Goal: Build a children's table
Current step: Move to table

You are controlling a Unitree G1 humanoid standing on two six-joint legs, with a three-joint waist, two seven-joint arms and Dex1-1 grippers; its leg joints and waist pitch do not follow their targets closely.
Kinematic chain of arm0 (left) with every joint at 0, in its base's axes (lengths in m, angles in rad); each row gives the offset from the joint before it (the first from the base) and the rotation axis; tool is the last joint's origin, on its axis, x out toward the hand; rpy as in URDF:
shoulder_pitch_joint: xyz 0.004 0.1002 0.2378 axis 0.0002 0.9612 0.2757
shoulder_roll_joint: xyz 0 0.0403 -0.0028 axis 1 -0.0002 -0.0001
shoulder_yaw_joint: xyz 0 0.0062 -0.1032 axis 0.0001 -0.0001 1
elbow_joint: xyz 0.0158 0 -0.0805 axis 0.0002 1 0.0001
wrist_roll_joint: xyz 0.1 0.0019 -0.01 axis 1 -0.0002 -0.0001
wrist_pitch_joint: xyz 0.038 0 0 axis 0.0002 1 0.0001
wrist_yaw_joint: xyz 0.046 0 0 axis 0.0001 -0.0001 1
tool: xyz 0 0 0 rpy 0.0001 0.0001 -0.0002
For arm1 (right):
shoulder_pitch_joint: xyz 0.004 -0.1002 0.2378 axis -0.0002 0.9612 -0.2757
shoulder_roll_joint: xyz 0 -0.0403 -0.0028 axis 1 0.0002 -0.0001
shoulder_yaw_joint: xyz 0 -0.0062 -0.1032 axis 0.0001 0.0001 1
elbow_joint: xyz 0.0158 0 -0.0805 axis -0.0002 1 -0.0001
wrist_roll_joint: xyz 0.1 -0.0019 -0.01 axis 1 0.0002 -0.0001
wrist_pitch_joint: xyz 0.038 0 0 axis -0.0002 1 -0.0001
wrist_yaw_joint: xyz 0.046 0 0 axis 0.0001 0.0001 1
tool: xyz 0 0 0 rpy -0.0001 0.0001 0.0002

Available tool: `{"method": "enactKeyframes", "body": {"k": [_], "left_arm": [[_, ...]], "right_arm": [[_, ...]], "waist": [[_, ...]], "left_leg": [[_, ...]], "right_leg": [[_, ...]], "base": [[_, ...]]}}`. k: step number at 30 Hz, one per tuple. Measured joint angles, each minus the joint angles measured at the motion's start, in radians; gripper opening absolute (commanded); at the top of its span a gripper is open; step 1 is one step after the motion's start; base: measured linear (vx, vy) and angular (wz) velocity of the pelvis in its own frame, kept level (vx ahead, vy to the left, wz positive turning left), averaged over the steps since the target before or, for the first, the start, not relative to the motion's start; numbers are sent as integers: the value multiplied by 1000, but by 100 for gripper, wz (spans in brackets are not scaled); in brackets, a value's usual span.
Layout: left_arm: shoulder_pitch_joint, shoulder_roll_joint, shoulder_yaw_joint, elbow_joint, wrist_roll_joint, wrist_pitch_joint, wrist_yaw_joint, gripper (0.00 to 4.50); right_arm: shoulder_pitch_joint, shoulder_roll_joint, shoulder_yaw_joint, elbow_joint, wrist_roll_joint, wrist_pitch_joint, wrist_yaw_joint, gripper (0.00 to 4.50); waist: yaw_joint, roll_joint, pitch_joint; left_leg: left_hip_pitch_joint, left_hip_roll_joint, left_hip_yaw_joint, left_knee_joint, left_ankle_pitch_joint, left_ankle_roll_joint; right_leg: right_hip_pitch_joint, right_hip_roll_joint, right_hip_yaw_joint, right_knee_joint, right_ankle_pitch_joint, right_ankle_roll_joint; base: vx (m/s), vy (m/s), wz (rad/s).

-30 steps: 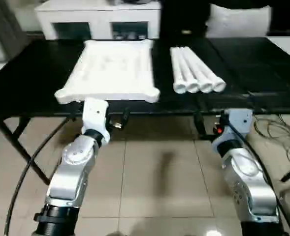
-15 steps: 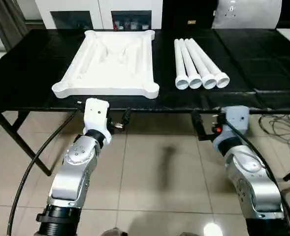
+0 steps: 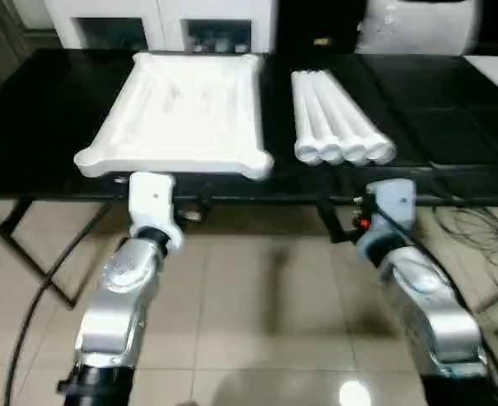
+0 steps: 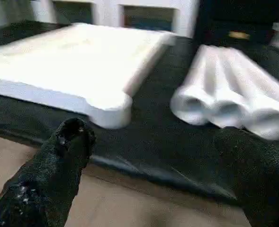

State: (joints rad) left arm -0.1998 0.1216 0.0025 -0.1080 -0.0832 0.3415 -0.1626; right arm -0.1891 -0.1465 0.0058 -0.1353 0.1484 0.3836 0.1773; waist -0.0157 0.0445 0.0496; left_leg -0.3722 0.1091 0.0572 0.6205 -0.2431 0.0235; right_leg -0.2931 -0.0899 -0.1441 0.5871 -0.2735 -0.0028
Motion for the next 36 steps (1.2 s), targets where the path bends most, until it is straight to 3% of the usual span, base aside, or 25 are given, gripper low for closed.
{"method": "enactKeyframes", "body": {"k": [1, 2, 3, 4, 5, 6, 8, 9, 10, 12, 14, 17, 19, 21, 23, 24, 27, 28, 29, 30, 31, 33, 34, 35, 36], "left_arm": [[2, 11, 8, 2, 1, 2, 1, 447], [-2, 11, 12, 2, 1, 2, 1, 447], [-6, 11, 11, 1, 1, 1, 1, 447], [-20, 11, 12, 2, 1, 0, 0, 447], [-26, 5, 10, 7, 1, -1, 0, 447], [-29, -6, -1, 7, 2, -1, -3, 447], [-40, -13, -30, 7, 1, -1, -9, 447], [-44, -11, -30, 7, 1, -1, -9, 447], [-51, -10, -29, 7, 1, -1, -9, 447], [-52, -4, -23, 7, 0, -1, -9, 447], [-45, 9, -13, 9, 0, 0, -9, 447], [-48, 17, 3, 26, 3, 0, -6, 447], [-57, 1, 1, 27, 4, -1, -4, 447], [-67, -15, -34, 27, 2, -1, -8, 447], [-70, -4, -40, 27, 3, -1, -9, 447], [-69, 8, -37, 27, 4, -2, -9, 447], [-65, 24, -11, 37, 15, -3, -5, 447], [-66, 22, -4, 36, 15, -8, -5, 447], [-67, 20, 0, 36, 15, -12, -5, 447], [-66, 11, 0, 41, 15, -14, -5, 447], [-65, -7, -13, 44, 15, -13, -6, 447], [-67, -15, -38, 44, 12, -14, -6, 447], [-69, -15, -41, 42, 11, -15, -6, 447], [-70, -13, -42, 42, 11, -16, -6, 447], [-73, -11, -43, 42, 10, -17, -6, 447]], "right_arm": [[-13, 16, 10, -4, 4, -3, 2, 450], [-11, 12, 12, -7, 6, -4, 4, 450], [-9, 10, 12, -7, 5, -4, 4, 450], [-7, 7, 12, -7, 5, -5, 5, 450], [-1, -2, 11, -5, 4, -6, 5, 450], [10, -7, 10, -1, 2, -6, 5, 450], [15, -12, 0, 6, -3, -6, 4, 450], [15, -13, 0, 6, -4, -6, 4, 450], [15, -13, 1, 0, -5, -7, 4, 450], [16, -5, 2, -3, -6, -9, 5, 450], [16, 10, 28, -4, -5, -11, 7, 450], [14, 5, 37, -4, -3, -12, 8, 450], [15, -14, 15, -1, -3, -13, 7, 450], [15, -25, -11, 3, -3, -13, 7, 450], [7, -23, -19, 3, -3, -14, 7, 450], [-1, -14, -18, 3, -3, -15, 6, 450], [-13, 10, 23, 4, -3, -20, 8, 450], [-12, 6, 26, 4, -4, -21, 8, 450], [-11, 2, 28, 3, -5, -22, 8, 450], [-4, -9, 27, 4, -6, -23, 8, 450], [7, -23, 23, 6, -13, -23, 8, 450], [7, -31, 21, 5, -24, -23, 11, 450], [7, -22, 6, 0, -18, -22, 17, 450], [7, -20, -2, -6, -11, -21, 19, 450], [8, -20, -6, -8, -11, -20, 23, 450]], "waist": [[-5, -4, 0], [-5, -6, -1], [-3, -10, -3], [0, -34, -4], [5, -44, 1], [18, -44, 3], [29, -37, 3], [29, -32, 3], [30, -11, 1], [23, 10, 3], [8, 3, 6], [-20, -12, 3], [-12, -17, -4], [6, -12, -8], [15, -5, -13], [9, -5, -14], [-9, -17, -14], [-6, -26, -14], [-4, -47, -14], [0, -55, -10], [24, -53, -7], [36, -51, -6], [44, -40, -6], [43, -33, -3], [44, -13, -4]], "left_leg": [[13, -11, 2, 5, -6, -9], [23, -17, 3, 8, -11, -10], [28, -21, 7, 7, -13, -10], [40, -42, 19, 8, -20, -21], [41, -45, 24, 15, -28, -17], [41, -39, 34, 35, -45, 30], [17, -34, 30, 103, -51, 50], [11, -26, 29, 100, -44, 36], [8, 2, 29, 52, -37, 25], [20, 32, 33, 35, -2, -57], [28, 30, 32, 23, -5, -58], [43, 11, 35, 19, -11, -44], [27, 7, 45, 22, -18, -21], [6, 15, 42, 52, -27, 38], [1, 25, 38, 43, -35, 8], [9, 25, 35, 34, -28, -29], [24, 6, 33, 30, -35, -23], [29, -1, 39, 29, -38, -26], [35, -17, 48, 28, -40, -28], [36, -20, 50, 32, -45, -29], [37, -20, 52, 51, -61, 42], [23, -18, 44, 90, -60, 41], [17, -4, 40, 76, -50, 24], [4, 11, 35, 43, -38, 26], [-1, 22, 24, 53, -22, 6]], "right_leg": [[-33, 1, 40, 89, -17, -4], [-57, 6, 58, 129, -21, 4], [-73, 9, 69, 136, -22, 9], [-96, 6, 103, 81, -14, 12], [-88, 7, 116, 90, 10, 19], [-81, 12, 119, 84, 9, 14], [-61, 18, 119, 72, 9, 7], [-49, 23, 116, 66, 9, 6], [-35, 36, 98, 55, 9, 5], [-17, 48, 82, 50, 4, 6], [-19, 46, 79, 38, -7, -23], [-18, 28, 80, 60, -17, -45], [-4, 23, 86, 47, -16, 14], [-1, 32, 85, 34, -16, 14], [-2, 38, 74, 24, -17, 12], [-7, 36, 72, 28, -21, 6], [-76, 25, 83, 140, -34, -13], [-103, 20, 90, 139, -26, 0], [-109, 6, 109, 93, 6, 11], [-100, 7, 118, 103, 3, 18], [-86, 14, 122, 88, -2, 10], [-65, 22, 123, 70, 2, 5], [-49, 34, 116, 59, 4, 1], [-37, 37, 83, 52, 4, -2], [-22, 32, 49, 47, 1, 1]], "base": [[160, -36, 27], [91, -49, 16], [50, -62, 9], [50, -62, 9], [0, -93, 6], [10, -90, -3], [38, -81, -10], [0, 0, 0], [0, 0, 0], [33, 40, 3], [32, 38, 3], [80, 48, 2], [96, 8, 6], [93, -2, 3], [93, 0, 0], [144, -8, 3], [110, -16, 7], [59, -27, 9], [42, -52, 6], [41, -84, 7], [41, -84, 7], [44, -71, -8], [45, -51, -12], [52, -8, 1], [82, 68, 26]]}}
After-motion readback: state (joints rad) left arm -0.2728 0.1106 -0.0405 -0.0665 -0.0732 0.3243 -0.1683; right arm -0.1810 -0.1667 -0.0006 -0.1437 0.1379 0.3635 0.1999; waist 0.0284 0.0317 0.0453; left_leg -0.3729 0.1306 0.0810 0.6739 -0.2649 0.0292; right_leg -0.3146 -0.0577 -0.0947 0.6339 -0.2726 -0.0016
